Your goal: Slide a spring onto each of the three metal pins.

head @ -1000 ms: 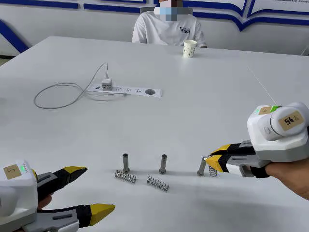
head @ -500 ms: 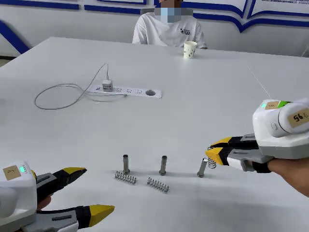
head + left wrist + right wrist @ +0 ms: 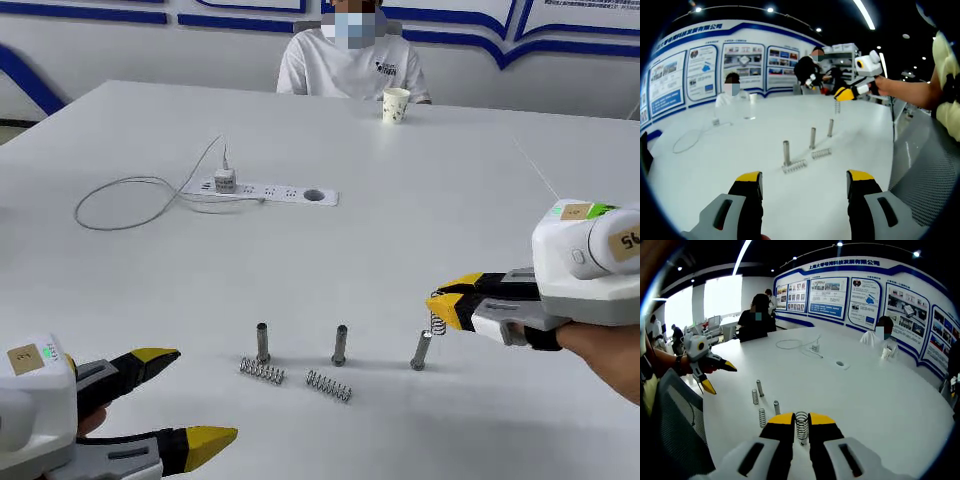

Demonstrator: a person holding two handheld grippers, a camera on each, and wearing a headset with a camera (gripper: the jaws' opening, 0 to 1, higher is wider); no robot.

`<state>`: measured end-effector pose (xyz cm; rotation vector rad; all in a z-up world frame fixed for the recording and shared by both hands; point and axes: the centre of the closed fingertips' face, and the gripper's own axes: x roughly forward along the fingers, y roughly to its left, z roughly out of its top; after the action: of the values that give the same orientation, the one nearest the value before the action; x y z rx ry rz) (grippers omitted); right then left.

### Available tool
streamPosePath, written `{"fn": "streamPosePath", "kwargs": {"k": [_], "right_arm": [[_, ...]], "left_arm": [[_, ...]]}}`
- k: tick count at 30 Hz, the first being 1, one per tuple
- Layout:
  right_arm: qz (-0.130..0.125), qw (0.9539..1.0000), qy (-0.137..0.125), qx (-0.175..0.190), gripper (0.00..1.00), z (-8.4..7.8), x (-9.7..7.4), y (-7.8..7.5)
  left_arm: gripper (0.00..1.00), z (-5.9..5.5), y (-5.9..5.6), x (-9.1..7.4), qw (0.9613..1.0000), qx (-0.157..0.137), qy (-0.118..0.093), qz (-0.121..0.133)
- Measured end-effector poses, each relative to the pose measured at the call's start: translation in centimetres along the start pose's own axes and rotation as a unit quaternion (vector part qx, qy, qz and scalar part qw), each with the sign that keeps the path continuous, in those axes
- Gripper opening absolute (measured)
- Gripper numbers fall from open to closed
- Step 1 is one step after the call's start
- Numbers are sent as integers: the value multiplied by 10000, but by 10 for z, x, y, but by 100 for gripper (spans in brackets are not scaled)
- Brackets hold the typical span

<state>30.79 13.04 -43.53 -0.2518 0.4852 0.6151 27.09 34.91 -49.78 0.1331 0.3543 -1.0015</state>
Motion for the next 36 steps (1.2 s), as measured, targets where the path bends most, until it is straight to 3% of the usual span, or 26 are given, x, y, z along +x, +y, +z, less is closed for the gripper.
{"fn": "streamPosePath", "kwargs": {"k": [10, 36], "right_arm": [[-25, 9995, -298, 128, 12, 6, 0, -7], [73, 9975, -572, 408, 12, -1, 8, -12]], "left_arm": [[69, -2, -1, 0, 10000, -19, 6, 16], [69, -5, -1, 5, 9999, -77, 80, 12]]}}
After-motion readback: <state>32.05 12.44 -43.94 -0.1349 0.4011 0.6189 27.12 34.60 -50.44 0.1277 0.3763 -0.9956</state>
